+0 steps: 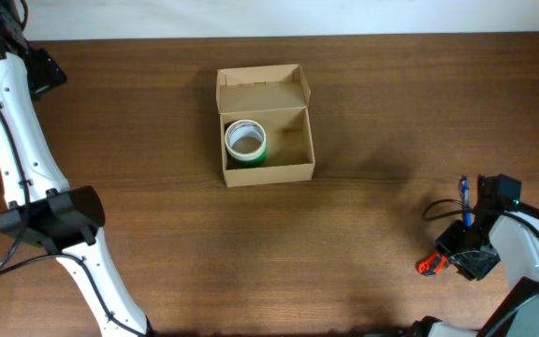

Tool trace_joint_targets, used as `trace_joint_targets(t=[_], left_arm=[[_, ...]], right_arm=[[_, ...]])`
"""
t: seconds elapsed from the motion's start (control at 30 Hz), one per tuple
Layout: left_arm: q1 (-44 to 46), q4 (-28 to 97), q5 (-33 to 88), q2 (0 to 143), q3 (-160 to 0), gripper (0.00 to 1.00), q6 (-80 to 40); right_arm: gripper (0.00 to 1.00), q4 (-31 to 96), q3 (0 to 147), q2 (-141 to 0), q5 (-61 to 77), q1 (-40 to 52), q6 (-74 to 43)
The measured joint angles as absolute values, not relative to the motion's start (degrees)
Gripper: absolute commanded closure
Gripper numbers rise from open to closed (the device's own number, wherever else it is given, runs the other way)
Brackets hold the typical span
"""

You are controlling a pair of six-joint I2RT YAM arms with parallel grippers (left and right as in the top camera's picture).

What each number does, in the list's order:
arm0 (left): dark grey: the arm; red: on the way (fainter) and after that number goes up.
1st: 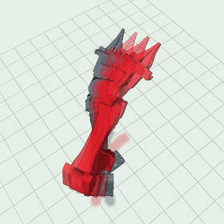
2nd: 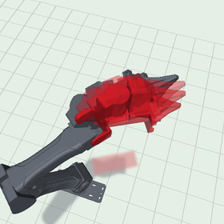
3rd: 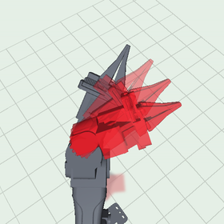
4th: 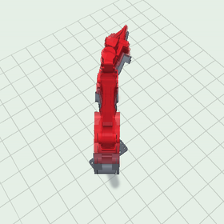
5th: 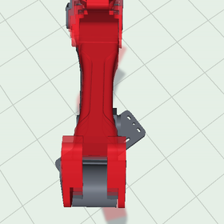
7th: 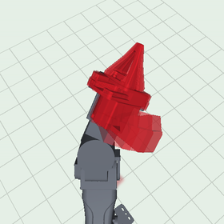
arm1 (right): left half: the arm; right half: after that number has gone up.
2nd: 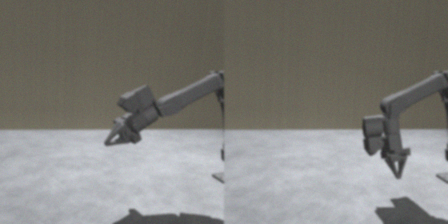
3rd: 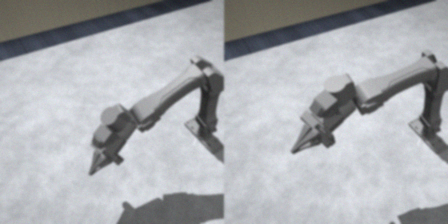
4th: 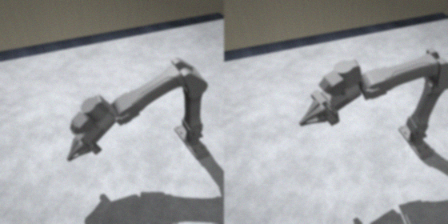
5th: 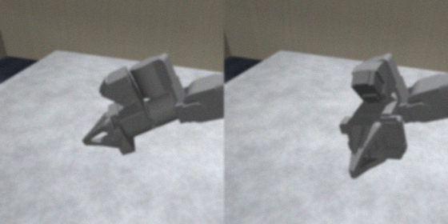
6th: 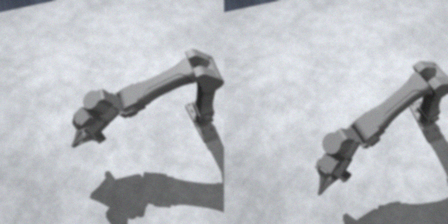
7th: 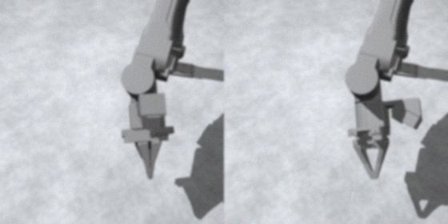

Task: Pack container
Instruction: 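Grasp the orange box cutter with the right gripper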

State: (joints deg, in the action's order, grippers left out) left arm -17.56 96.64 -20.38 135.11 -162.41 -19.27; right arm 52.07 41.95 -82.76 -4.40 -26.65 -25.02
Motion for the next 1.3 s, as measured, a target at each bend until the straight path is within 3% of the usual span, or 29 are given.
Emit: trace_joint_targets(t=[0.17, 0.83, 0.9, 1.0, 1.3], left_arm=[[-17.6, 96.6, -20.4, 135.1, -162.4, 0.00, -19.3], [-17.6, 96.6, -20.4, 135.1, -162.4, 0.00, -19.3], [-17.6, 96.6, -20.4, 135.1, -162.4, 0.00, -19.3], [-17.6, 96.6, -20.4, 135.1, -162.4, 0.00, -19.3], [-17.6, 96.6, -20.4, 135.1, -162.4, 0.00, -19.3]], right_arm=[[0.50, 49.1, 41.2, -82.8, -4.4, -26.7, -24.8], [0.49, 44.5, 41.1, -86.1, -0.7, -26.7, -21.8], [0.51, 44.1, 41.1, -86.1, -0.6, -26.7, -21.8], [0.64, 43.0, 41.1, -86.2, -0.4, -26.7, -21.8], [0.66, 42.3, 42.2, -89.3, 0.0, -26.7, -23.5]])
